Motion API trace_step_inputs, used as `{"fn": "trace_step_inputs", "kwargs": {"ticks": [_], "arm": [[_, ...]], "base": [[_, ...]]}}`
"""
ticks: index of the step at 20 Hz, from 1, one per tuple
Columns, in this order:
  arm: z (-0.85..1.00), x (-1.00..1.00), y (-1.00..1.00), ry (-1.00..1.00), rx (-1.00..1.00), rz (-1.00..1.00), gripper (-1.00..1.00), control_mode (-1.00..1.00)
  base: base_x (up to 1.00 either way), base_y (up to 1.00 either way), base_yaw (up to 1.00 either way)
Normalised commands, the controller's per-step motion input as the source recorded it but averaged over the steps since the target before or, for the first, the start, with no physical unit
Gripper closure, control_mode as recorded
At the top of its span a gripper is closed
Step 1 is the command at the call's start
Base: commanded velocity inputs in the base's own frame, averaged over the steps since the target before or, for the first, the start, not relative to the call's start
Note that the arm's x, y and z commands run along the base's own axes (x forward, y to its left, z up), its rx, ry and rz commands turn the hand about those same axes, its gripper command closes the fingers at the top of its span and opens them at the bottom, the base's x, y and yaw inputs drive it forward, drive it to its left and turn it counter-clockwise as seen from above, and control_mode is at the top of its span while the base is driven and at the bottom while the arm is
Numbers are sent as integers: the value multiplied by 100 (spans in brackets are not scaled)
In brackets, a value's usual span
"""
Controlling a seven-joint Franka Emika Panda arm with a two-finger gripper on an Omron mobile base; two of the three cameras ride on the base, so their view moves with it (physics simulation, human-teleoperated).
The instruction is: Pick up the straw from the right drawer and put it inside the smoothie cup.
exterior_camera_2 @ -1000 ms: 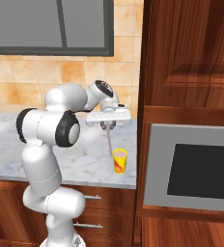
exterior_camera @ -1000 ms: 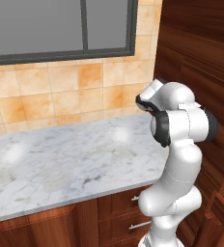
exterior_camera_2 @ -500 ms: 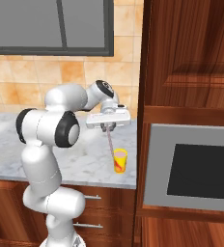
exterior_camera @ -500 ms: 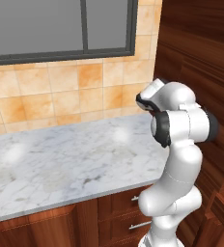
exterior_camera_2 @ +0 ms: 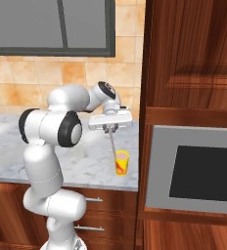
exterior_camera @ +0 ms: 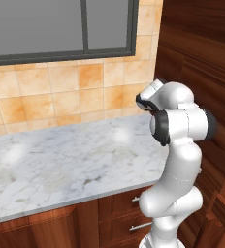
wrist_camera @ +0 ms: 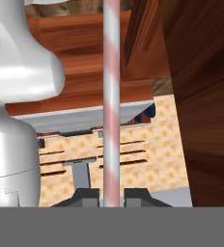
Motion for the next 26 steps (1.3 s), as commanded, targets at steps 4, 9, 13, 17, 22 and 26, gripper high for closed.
{"fn": "trace_step_inputs", "kwargs": {"ticks": [4,9,13,17,22,26], "arm": [[-34,0,-2,0,-3,0,100,-100],[-11,0,-1,0,0,0,100,-100],[30,0,0,0,0,-1,100,-100],[54,0,0,0,0,-1,100,-100],[4,2,0,-2,-1,0,100,-100],[-18,15,0,-2,-2,0,100,-100]], "base": [[0,0,0],[0,0,0],[0,0,0],[0,0,0],[0,0,0],[0,0,0]]}}
